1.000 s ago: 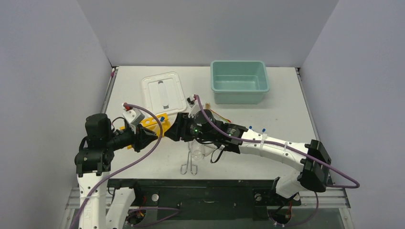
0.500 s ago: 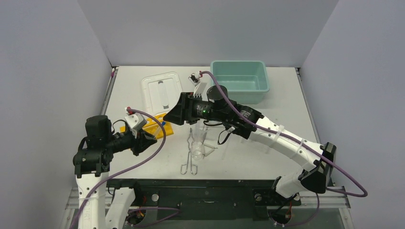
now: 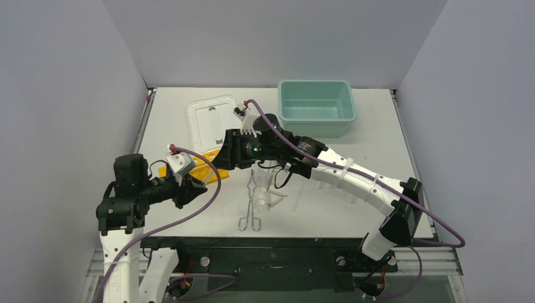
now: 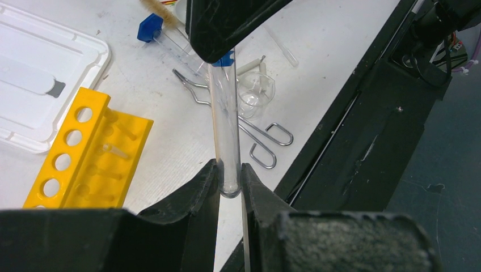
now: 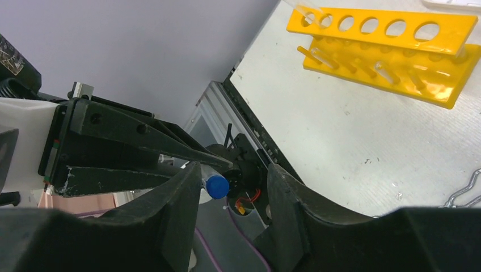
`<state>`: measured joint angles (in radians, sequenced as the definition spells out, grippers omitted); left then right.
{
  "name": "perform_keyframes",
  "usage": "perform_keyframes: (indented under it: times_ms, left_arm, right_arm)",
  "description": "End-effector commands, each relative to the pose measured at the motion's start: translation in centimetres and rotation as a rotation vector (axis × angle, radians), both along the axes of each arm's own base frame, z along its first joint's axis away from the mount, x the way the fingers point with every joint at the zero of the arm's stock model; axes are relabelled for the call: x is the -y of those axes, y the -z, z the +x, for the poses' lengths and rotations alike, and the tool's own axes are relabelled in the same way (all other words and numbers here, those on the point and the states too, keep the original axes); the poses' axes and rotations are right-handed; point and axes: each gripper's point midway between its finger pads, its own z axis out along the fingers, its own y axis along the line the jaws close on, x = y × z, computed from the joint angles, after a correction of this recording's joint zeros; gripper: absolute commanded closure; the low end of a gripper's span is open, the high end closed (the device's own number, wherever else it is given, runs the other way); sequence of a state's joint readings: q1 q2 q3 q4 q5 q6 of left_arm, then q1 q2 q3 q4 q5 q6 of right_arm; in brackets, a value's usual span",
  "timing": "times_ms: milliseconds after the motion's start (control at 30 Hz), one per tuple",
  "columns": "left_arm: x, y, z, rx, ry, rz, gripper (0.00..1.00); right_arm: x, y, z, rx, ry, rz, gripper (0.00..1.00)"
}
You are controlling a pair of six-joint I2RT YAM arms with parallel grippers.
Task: Organize the chemistry lab equipment
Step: Insert the test tube into the slot of the test tube rack.
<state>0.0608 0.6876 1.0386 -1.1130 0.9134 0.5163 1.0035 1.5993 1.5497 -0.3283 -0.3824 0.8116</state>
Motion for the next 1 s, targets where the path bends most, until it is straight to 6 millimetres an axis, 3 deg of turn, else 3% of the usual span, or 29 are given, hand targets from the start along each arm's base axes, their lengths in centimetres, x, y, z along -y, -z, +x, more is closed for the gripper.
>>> perform_keyframes:
  times_ms: [0,167,367,533,667,733,967]
  left_arm:
    - [0.3,-1.4,-0.4,0.058,0.038,0.003,1.0]
    - [0.2,-1.4,-0.4,0.062,0.039,0.008,1.0]
    - [0.1,-1.2,-0.2,0.055,0.028,0.008,1.0]
    - [-0.1,-1.1,0.4,0.051,-0.005,0.004,1.0]
    - [0.0,-1.1,0.4,0.053,-0.002,0.001,1.0]
    - [0.0,-1.1,0.3,0.054,0.004,0.002,1.0]
    - [0.2,-0.9,-0.7,0.05,0.04,0.012,1.0]
  right_arm:
    - [-0.8,-2.8,-0.4,0.038,-0.022,0.064,0.62]
    - [-1.2,-2.2,-0.8,0.022,-0.036,0.055,0.76]
    - [-0.7,-1.5,-0.9,0.015,-0.031,0.038,1.0]
    - [0.7,-0.7,-0.9,0.004,-0.007,0.023,1.0]
    - [1.2,0.4,-1.4,-0.025,-0.01,0.01,0.73]
    - [1.0,0.1,-1.6,-0.028,-0.014,0.032,0.69]
    - [0.0,-0.7,-1.5,-0.037,0.011,0.072,0.7]
